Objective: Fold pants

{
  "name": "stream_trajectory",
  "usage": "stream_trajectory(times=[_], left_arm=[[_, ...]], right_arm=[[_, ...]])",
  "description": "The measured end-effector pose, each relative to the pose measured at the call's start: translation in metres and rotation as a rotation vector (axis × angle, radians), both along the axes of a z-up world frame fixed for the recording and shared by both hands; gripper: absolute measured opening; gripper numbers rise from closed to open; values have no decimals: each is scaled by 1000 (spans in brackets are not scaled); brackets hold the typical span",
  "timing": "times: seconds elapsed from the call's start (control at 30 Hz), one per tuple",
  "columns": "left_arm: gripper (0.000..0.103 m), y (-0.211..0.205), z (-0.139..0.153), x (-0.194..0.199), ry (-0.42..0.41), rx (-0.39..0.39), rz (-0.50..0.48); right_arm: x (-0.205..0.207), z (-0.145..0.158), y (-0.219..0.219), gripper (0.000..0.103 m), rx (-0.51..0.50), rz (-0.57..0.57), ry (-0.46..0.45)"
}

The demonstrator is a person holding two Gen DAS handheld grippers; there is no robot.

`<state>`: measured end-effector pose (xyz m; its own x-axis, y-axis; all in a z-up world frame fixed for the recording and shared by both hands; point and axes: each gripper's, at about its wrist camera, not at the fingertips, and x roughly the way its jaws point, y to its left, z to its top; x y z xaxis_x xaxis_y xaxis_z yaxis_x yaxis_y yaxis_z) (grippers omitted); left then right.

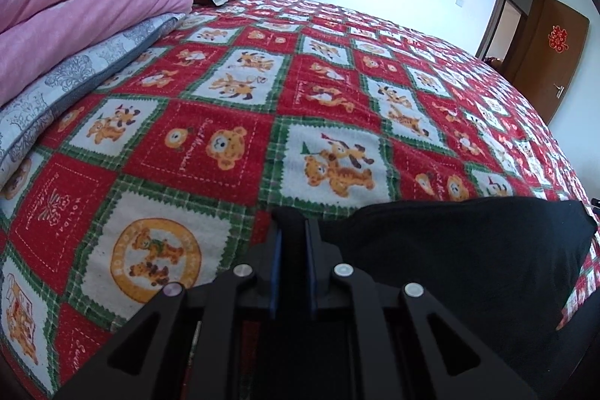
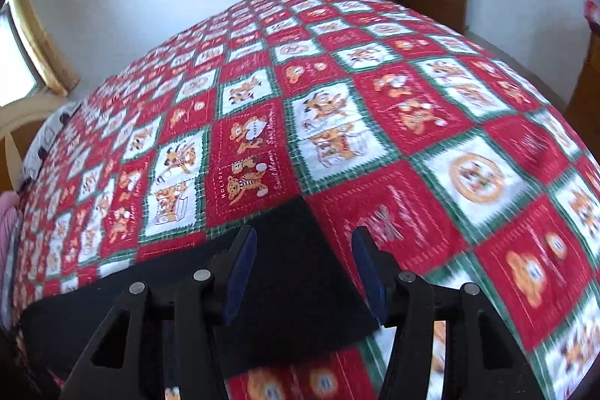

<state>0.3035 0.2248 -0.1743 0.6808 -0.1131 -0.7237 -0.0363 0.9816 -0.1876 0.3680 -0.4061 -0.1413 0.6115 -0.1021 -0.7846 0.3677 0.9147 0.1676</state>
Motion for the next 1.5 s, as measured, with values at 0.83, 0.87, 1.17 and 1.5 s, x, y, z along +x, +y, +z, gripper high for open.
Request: stream_trajectory(times=[0.83,0.87,1.17,1.5], left_arm=[[11,3,35,-24,-138,-17,32],[11,3,37,-26,-149,-22,31],[11,16,62,-67,-311,-155,-4],[11,30,46,-114,-357,-238,-20]], right_arm=[[-32,53,30,8,-113,208,-202],[-42,60,32,8,-112,215,-226],[-126,86,41,8,-76,272,-370],[-225,65,32,8,-26,279,-401]])
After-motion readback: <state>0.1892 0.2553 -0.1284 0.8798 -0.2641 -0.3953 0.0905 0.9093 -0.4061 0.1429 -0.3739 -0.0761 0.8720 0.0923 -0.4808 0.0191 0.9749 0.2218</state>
